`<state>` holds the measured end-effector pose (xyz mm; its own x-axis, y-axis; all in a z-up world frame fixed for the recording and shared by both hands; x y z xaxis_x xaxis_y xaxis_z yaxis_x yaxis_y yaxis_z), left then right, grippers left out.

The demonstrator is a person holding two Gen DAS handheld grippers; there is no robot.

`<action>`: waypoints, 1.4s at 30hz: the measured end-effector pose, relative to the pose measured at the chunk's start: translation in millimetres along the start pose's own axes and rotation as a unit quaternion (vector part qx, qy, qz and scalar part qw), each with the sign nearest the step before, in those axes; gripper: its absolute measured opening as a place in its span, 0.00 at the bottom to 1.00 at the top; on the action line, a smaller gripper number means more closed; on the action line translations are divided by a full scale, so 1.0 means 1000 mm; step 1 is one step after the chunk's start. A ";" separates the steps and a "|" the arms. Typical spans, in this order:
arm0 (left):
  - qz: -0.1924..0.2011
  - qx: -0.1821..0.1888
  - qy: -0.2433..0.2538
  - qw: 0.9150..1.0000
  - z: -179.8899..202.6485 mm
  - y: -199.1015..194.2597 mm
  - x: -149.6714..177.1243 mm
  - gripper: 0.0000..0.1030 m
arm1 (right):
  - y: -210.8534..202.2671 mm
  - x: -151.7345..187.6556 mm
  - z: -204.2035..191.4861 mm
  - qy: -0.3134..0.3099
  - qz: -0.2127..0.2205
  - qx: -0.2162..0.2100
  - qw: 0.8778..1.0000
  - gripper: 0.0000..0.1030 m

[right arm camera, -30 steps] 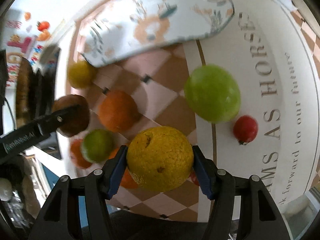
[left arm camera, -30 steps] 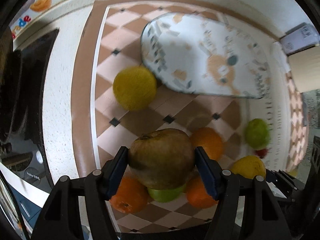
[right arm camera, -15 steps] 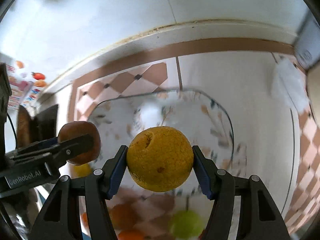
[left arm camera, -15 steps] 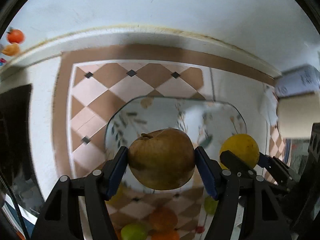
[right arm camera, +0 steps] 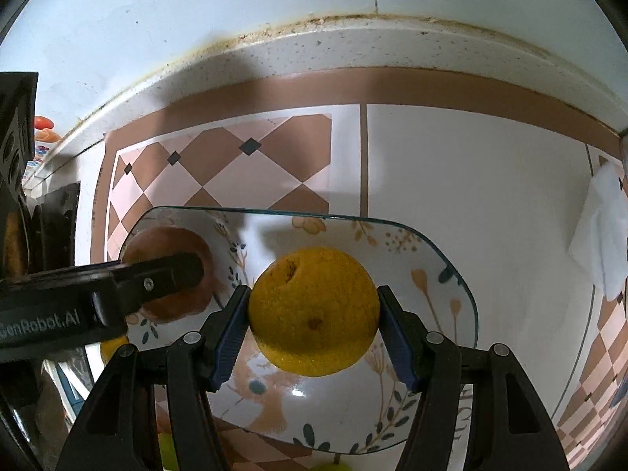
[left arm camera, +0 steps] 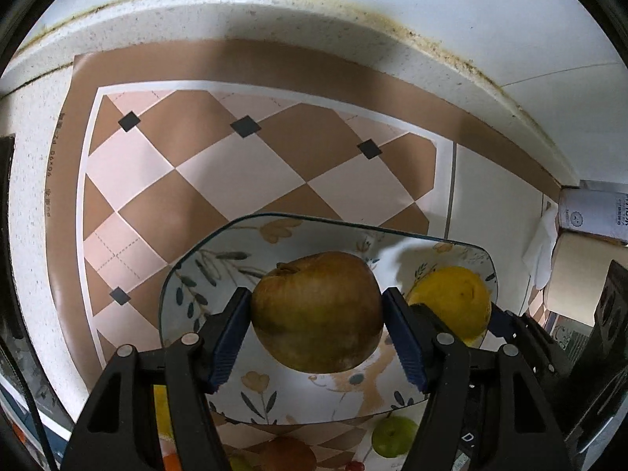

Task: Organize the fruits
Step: 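Carry the pear and yellow citrus onto the white plate and open both tools, then lift both open tools away from the plate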

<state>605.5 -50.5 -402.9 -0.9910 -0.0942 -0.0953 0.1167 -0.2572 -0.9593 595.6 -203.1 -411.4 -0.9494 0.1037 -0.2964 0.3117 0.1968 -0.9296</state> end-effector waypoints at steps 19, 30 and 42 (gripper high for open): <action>0.108 -0.109 0.056 0.987 -0.008 -0.046 0.013 0.89 | -0.038 0.027 0.017 0.014 -0.001 0.042 0.999 0.91; 0.198 -0.129 0.101 0.967 -0.002 -0.120 0.071 0.89 | -0.113 0.073 0.002 0.019 0.062 0.058 0.996 0.91; 0.257 -0.104 0.114 0.954 0.003 -0.187 0.137 0.89 | -0.193 0.127 -0.025 0.014 0.122 0.061 0.990 0.91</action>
Point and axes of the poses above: each gripper's, at about its wrist camera, not at the fingertips, and y roughly the way its jaws point, z to its right, x to its underside, the point moved 6 cm from there along y, roughly the way its jaws point, and after that the axes turned 14 degrees about z, right-handed, at the moved point
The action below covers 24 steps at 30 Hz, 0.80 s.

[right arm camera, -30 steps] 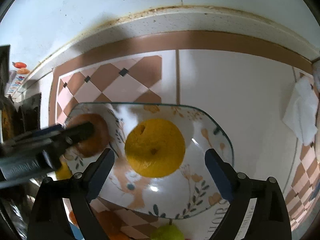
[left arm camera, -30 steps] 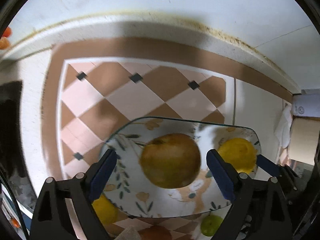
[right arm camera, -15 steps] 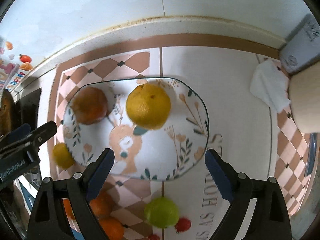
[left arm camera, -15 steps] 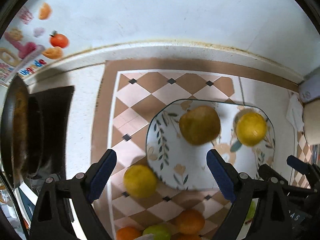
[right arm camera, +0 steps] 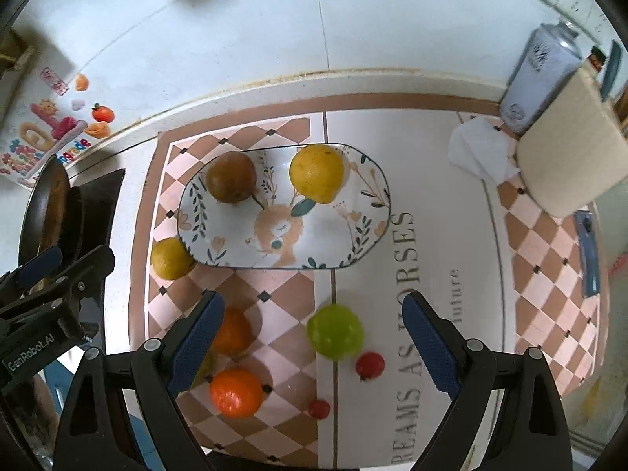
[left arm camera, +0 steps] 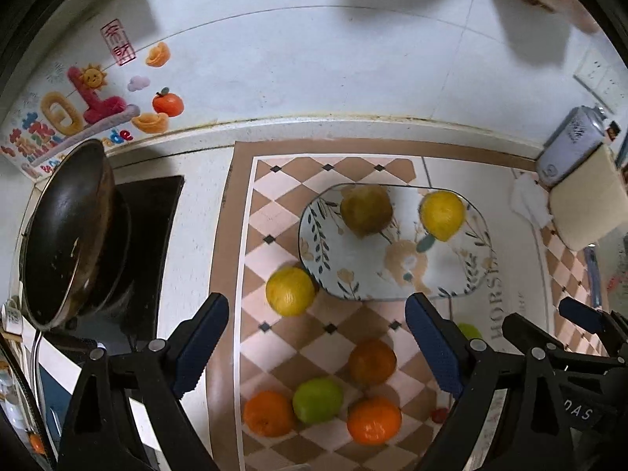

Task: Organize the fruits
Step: 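Lift both open tools away from the plate, then grasp an orange with the left tool while the right tool grasps a large orange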

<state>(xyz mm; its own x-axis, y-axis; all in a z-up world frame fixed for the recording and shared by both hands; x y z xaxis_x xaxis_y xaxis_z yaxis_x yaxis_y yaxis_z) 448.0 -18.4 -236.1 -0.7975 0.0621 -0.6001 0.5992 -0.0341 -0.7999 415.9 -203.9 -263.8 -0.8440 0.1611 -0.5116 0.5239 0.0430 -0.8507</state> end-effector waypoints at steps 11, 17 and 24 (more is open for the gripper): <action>0.027 0.010 -0.005 1.000 -0.010 -0.051 0.019 0.89 | -0.058 0.014 -0.004 0.007 0.049 -0.001 0.999 0.91; -0.018 0.003 0.011 1.000 -0.028 -0.029 0.052 1.00 | -0.030 0.052 -0.021 0.017 -0.009 -0.032 0.999 0.91; -0.102 -0.040 -0.001 0.994 -0.071 0.018 0.113 1.00 | 0.046 0.129 -0.057 0.029 -0.132 -0.081 0.988 0.91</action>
Point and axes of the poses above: each gripper's, at about its wrist camera, not at the fingertips, and y roughly the way its jaws point, z to its right, x to its underside, the point moved 6 cm from there along y, roughly the way its jaws point, and after that the axes turned 14 degrees about z, right-handed, at the moved point
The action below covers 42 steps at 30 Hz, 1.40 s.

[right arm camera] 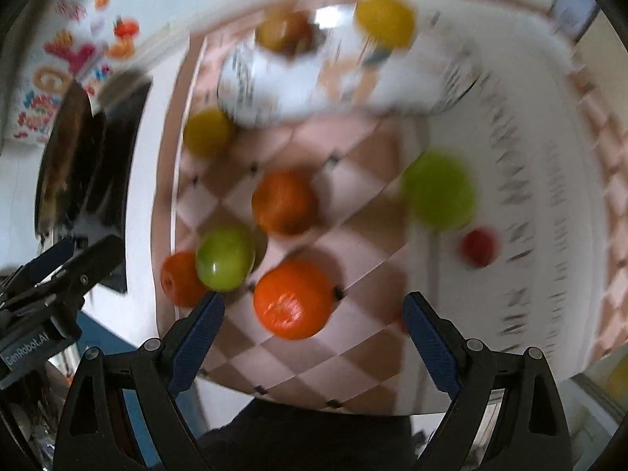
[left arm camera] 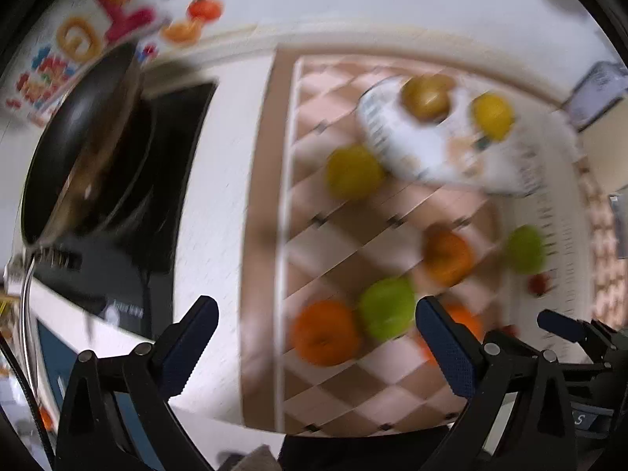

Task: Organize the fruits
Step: 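Grasp an orange with the left tool while the right tool grasps a large orange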

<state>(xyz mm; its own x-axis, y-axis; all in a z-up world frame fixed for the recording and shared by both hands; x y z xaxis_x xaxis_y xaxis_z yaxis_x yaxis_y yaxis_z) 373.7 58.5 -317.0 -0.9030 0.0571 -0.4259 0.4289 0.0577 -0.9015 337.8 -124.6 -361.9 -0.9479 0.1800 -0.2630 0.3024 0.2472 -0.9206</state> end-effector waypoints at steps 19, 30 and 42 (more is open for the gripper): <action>-0.067 0.061 0.015 0.996 0.004 0.064 0.052 0.73 | 0.077 0.050 -0.026 -0.069 -0.057 0.008 0.996 0.66; -0.065 0.067 0.051 0.994 0.018 0.060 0.063 0.60 | 0.070 0.049 -0.003 -0.066 -0.071 0.014 0.995 0.66; -0.077 0.073 0.051 0.993 0.026 0.063 0.071 0.61 | 0.068 0.045 0.005 -0.053 -0.072 0.013 0.996 0.67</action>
Point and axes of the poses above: each gripper's, at about its wrist camera, not at the fingertips, and y roughly the way its jaws point, z to its right, x to its underside, the point moved 6 cm from there along y, roughly the way its jaws point, and after that the axes turned 14 degrees about z, right-handed, at the moved point
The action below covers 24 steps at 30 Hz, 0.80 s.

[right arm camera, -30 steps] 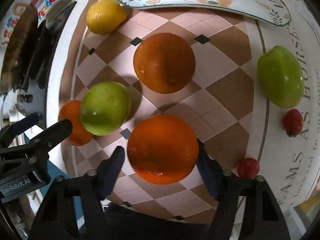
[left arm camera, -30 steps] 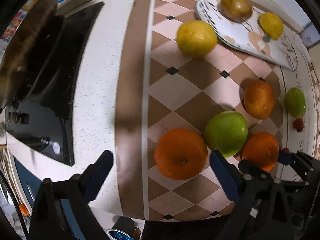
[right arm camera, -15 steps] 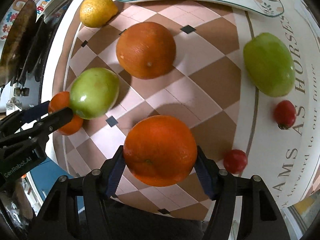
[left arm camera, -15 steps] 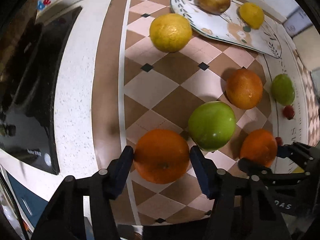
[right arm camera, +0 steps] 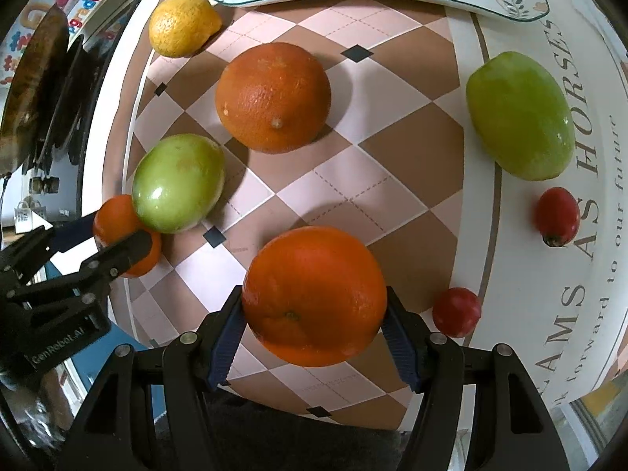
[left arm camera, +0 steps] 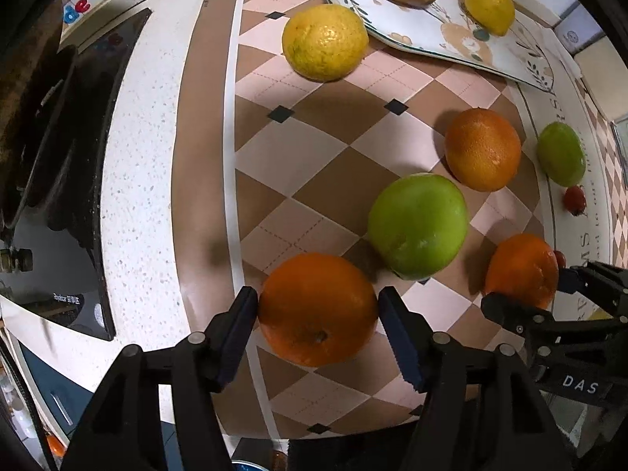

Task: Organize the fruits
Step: 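Grasp an orange with the left tool while the right tool grasps a large orange, then carry both oranges onto the white plate and open both tools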

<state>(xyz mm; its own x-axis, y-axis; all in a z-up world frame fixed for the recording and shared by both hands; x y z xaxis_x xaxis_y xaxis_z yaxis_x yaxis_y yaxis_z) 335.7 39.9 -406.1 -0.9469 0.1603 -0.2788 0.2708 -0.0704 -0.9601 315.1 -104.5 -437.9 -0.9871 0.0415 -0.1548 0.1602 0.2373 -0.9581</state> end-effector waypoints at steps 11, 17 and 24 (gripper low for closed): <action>-0.007 -0.005 -0.005 1.000 -0.001 -0.002 -0.003 0.59 | -0.004 0.000 0.005 0.004 0.007 -0.013 1.000 0.66; 0.036 0.027 -0.026 0.999 0.000 -0.053 -0.035 0.59 | -0.049 -0.031 0.009 0.020 0.057 -0.048 0.997 0.66; 0.096 0.050 -0.013 0.994 0.018 -0.082 -0.137 0.59 | -0.090 -0.118 0.016 0.024 0.133 -0.059 0.989 0.66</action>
<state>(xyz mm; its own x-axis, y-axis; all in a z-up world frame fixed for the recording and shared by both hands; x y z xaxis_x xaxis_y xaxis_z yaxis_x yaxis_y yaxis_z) 440.2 5.7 -288.6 -0.8842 0.1099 -0.4540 0.4286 -0.1956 -0.8821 417.3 -146.6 -337.1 -0.9090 0.1625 -0.3837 0.4165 0.3235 -0.8497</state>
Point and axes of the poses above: each gripper's, at about its wrist camera, not at the fingertips, and y roughly the way its jaws point, z to its right, x to its underside, the point moved 6 cm from there along y, roughly the way its jaws point, and after that the axes turned 14 degrees about z, right-handed, at the moved point
